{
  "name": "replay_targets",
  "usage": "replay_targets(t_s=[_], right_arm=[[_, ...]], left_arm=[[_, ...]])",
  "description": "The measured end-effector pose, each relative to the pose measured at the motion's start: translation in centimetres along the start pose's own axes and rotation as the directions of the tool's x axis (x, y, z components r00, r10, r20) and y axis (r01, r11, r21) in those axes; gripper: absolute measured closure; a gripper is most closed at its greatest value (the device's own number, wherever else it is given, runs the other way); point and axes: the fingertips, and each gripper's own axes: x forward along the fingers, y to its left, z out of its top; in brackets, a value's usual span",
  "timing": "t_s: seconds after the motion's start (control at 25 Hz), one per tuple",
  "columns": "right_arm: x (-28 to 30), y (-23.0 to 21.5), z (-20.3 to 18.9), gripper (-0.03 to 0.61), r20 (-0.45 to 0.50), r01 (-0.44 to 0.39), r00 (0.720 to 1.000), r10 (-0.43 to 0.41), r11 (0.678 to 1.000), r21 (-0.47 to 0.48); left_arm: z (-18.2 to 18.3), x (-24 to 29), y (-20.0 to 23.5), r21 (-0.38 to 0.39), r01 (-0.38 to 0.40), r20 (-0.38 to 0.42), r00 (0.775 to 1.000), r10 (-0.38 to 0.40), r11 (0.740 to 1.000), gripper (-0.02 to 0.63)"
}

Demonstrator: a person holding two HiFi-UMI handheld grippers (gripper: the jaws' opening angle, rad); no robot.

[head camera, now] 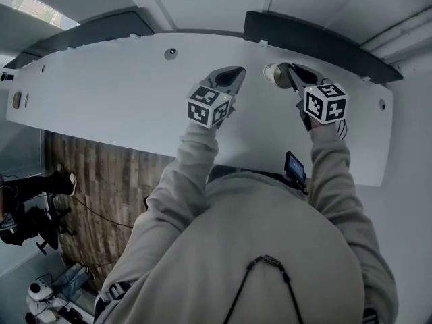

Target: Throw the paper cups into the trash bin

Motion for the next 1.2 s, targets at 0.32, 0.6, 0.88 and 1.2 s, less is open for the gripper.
replay_targets(t_s=[0.32, 0.6, 0.88, 1.2], right_arm=[[-3.8, -0.7, 7.8, 0.534, 0.107, 0.007, 0.994, 0.0, 0.998, -0.066], [-4.8, -1.6, 8.6, 0.535, 0.117, 0.02, 0.993, -0.01, 0.997, -0.078], [-3.9, -3.0, 8.0, 0.535, 0.105, 0.0, 0.994, 0.007, 0.998, -0.067], [-1.0, -2.4, 7.3, 0.535, 0.085, -0.097, 0.991, 0.105, 0.991, -0.088]], left_arm=[[8.8, 0.0, -1.1, 0.092, -0.012, 0.13, 0.992, 0.0, 0.996, 0.62], [10.6, 0.4, -2.4, 0.125, -0.016, 0.151, 0.989, -0.003, 0.992, 0.62], [10.0, 1.0, -1.4, 0.117, -0.104, 0.132, 0.987, 0.089, 0.988, 0.62], [9.7, -0.4, 0.5, 0.139, -0.248, 0.117, 0.965, 0.233, 0.959, 0.62]])
